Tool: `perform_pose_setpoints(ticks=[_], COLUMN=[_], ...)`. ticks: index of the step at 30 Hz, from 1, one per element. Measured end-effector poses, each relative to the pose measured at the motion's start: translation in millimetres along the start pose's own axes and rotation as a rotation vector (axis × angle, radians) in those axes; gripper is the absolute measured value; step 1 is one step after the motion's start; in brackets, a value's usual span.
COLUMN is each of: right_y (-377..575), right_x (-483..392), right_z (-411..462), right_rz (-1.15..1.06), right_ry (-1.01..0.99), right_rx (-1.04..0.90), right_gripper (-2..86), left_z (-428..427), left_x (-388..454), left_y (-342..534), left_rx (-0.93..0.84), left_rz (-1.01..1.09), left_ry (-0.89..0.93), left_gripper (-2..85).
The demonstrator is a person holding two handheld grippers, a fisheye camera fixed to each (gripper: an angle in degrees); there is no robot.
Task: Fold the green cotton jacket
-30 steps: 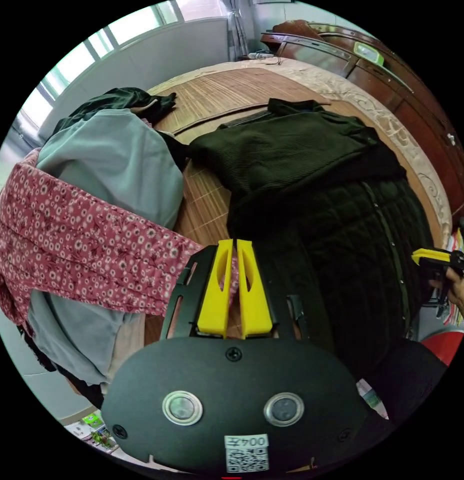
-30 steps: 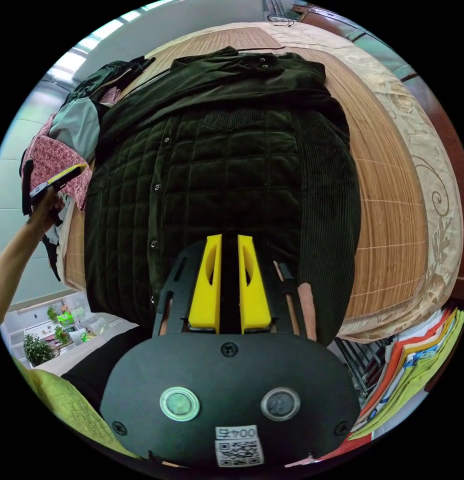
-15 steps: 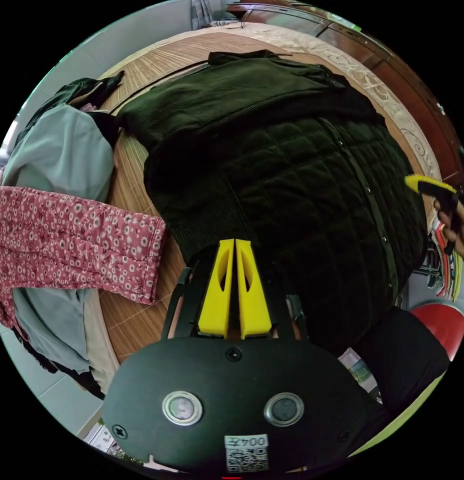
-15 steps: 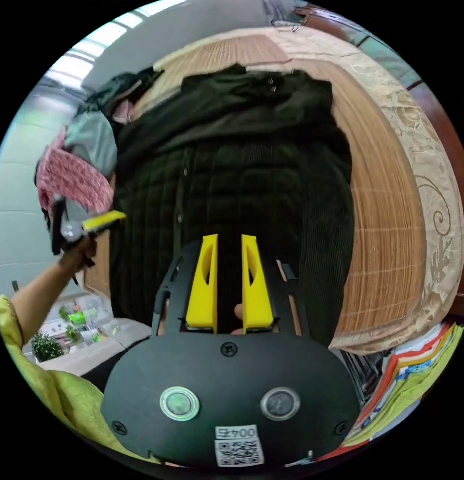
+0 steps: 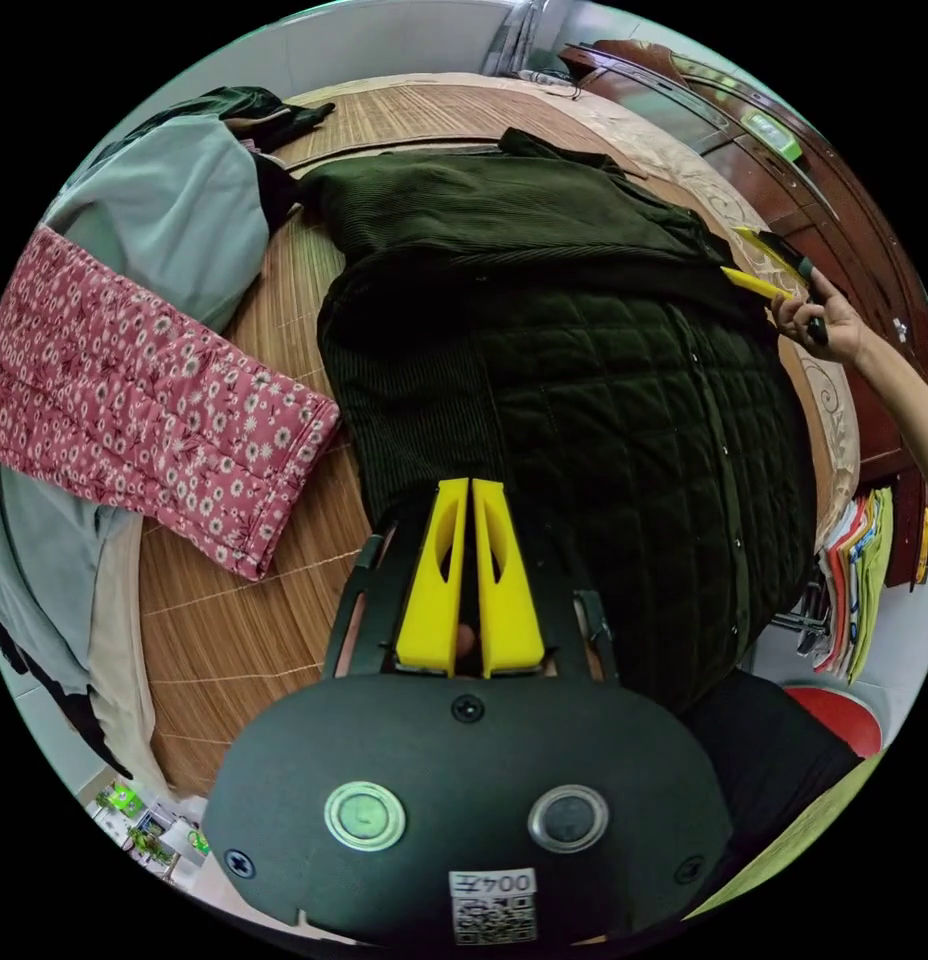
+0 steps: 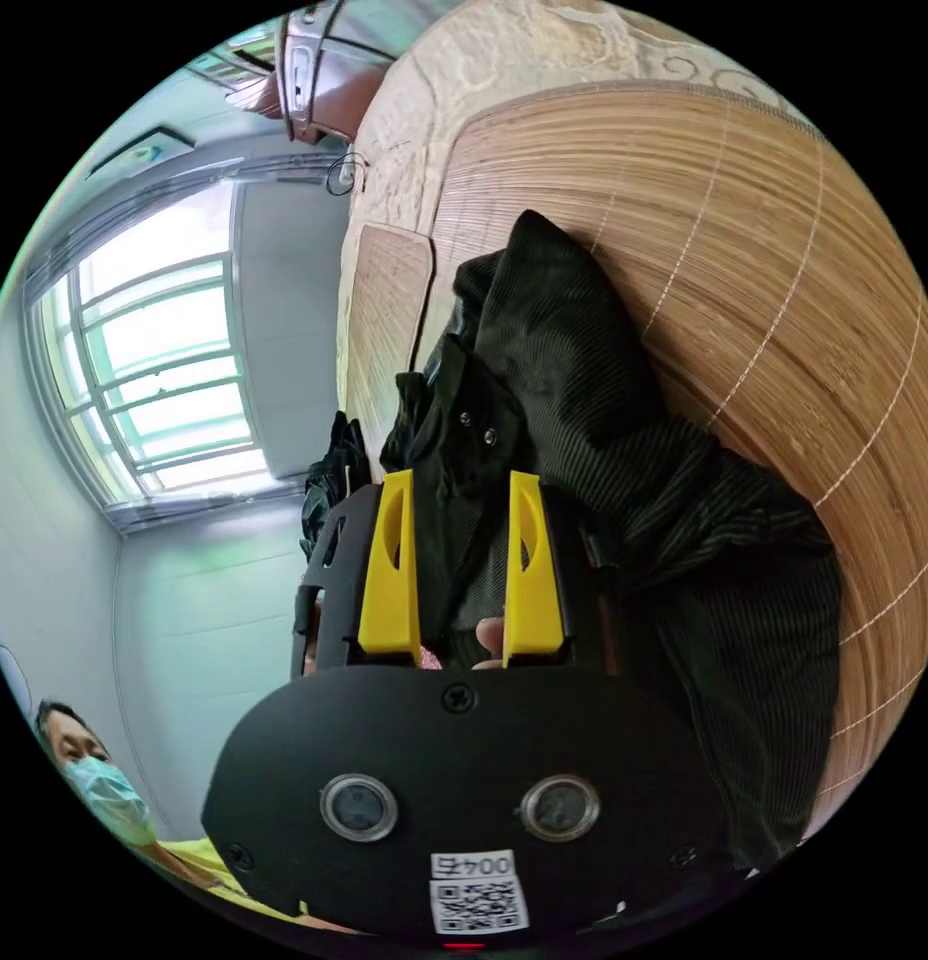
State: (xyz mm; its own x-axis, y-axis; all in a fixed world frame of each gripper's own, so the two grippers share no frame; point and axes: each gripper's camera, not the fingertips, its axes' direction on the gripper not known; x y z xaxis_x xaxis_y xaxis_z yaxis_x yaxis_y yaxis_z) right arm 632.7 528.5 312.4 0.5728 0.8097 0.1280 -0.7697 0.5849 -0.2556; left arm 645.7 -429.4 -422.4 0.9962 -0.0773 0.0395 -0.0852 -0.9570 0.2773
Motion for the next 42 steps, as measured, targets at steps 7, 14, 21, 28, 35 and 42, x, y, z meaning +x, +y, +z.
perform_pose_setpoints(ticks=[7,14,21,28,35,42], right_y=[-8,-7,63,78,160,225], right_x=[22,7,-57,-7,-48,-136], right_z=[13,40,24,57,86,214], right_rz=[-0.01,-0.077,-0.295,-0.239,-0.541,-1.002], right_ry=[0.039,0.173,0.287,0.392,0.387,0.412], right_rx=[0.034,0.027,0.108,0.04,0.022,-0.182], right_gripper=[10.5,3.6,2.5,4.7,12.4,8.9], left_z=[-7,-12,-17,-39,-47,-37], left_x=[-26,-39,-43,-51,-51,-46], left_y=[-5,1,8,19,-5,-18], left_rx=[-0.001,0.022,0.029,0.145,0.22,0.22], left_rz=[-0.068,-0.075,-0.028,-0.003,0.069,0.072], left_ry=[0.058,0.127,0.195,0.221,-0.052,-0.16], left_gripper=[2.2,7.3,12.5,15.1,14.0,12.8])
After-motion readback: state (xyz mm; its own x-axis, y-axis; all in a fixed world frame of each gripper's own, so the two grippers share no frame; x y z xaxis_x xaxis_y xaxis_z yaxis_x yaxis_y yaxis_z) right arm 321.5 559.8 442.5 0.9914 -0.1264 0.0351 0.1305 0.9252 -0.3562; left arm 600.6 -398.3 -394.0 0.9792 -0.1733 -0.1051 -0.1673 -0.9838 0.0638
